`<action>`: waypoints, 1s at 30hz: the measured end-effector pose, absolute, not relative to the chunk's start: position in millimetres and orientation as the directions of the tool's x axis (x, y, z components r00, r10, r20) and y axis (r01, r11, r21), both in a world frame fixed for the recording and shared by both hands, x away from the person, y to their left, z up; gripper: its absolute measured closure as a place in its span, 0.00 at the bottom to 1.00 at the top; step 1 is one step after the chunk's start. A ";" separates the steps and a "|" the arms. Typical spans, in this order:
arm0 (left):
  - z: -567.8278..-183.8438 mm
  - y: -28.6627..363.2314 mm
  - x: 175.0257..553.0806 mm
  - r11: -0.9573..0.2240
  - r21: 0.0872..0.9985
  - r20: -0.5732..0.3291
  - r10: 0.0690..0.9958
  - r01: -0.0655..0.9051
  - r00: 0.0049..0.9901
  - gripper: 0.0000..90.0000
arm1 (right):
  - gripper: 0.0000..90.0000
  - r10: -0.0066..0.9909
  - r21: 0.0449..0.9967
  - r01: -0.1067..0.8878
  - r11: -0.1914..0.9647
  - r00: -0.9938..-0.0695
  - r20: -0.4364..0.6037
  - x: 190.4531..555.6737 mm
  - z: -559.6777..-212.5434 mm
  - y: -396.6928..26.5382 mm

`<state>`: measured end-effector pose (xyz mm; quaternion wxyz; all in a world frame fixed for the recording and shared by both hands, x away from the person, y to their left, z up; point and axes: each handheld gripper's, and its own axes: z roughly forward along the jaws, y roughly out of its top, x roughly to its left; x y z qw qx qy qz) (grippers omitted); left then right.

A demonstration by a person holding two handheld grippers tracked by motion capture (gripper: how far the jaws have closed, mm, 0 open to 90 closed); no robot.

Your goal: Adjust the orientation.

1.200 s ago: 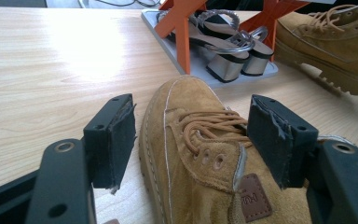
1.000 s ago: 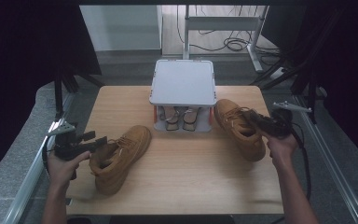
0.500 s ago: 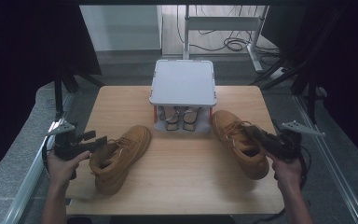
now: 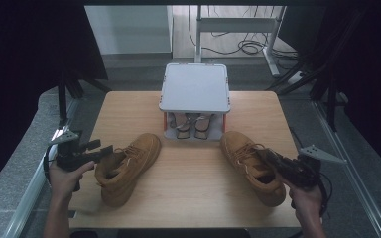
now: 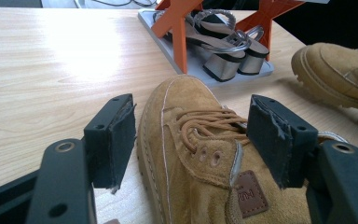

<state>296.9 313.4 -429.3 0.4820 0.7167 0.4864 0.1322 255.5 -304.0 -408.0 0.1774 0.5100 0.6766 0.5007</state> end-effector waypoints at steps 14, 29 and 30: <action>-431.1 311.6 297.5 -0.064 0.816 -0.280 0.826 0.575 0.489 0.37 | 0.85 0.879 0.811 0.584 -0.032 -0.370 0.301 264.2 -434.6 -335.4; -430.8 309.1 296.3 -0.073 0.816 -0.273 0.826 0.573 0.494 0.37 | 0.69 0.890 0.845 0.529 0.075 -0.417 0.182 265.7 -434.6 -343.4; -430.5 309.1 296.1 -0.073 0.817 -0.272 0.826 0.572 0.494 0.37 | 0.66 0.893 0.850 0.520 0.088 -0.419 0.164 265.3 -433.0 -342.9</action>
